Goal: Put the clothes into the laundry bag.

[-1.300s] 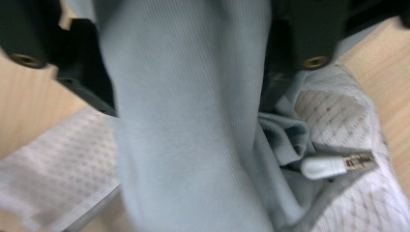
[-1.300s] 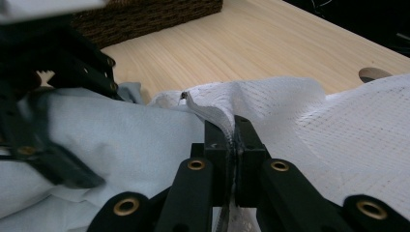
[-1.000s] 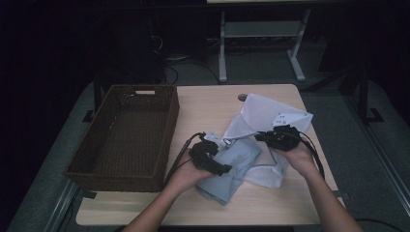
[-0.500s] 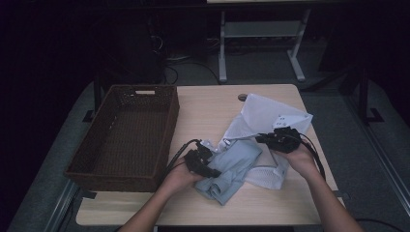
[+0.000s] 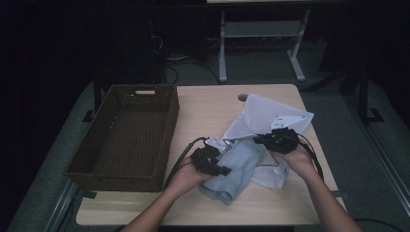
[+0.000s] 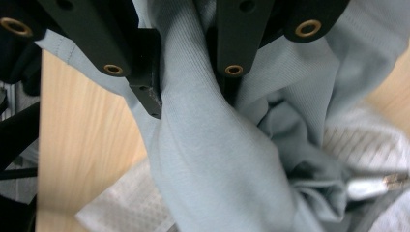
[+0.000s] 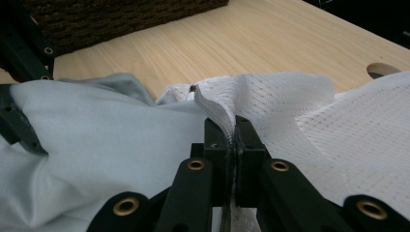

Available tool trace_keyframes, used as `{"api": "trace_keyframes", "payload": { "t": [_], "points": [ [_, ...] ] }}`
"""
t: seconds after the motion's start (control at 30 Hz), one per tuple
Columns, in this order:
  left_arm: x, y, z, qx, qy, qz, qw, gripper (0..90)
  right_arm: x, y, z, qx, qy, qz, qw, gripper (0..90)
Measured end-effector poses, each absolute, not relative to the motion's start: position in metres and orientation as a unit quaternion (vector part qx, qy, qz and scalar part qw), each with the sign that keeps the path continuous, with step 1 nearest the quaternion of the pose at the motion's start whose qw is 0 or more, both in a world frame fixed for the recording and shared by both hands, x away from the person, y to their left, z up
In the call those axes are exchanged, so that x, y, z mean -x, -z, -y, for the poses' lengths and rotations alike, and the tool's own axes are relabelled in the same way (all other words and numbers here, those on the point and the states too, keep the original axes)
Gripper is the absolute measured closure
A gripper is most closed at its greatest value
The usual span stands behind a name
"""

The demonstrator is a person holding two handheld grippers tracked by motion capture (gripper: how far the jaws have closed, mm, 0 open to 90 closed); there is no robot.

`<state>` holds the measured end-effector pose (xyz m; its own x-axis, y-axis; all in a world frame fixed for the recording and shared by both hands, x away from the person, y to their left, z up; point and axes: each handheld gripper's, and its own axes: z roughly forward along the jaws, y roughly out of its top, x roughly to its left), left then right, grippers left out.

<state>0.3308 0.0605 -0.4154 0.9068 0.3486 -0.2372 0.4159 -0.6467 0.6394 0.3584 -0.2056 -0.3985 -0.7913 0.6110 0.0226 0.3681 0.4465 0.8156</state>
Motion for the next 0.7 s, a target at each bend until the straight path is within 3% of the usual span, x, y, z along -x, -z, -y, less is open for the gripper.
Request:
{"api": "trace_keyframes", "payload": {
  "t": [0.23, 0.4, 0.7],
  "points": [
    [-0.333, 0.406, -0.036, -0.900, 0.034, -0.225, 0.371, 75.0, -0.355, 0.392, 0.203, -0.287, -0.451, -0.834, 0.138, 86.0],
    [-0.340, 0.420, -0.015, -0.904, 0.042, -0.231, 0.356, 71.7, -0.355, 0.392, 0.201, -0.284, -0.451, -0.835, 0.138, 86.0],
    [-0.337, 0.437, -0.009, -0.905, 0.046, -0.222, 0.359, 48.8, -0.356, 0.395, 0.200, -0.285, -0.448, -0.837, 0.135, 86.0]
  ]
}}
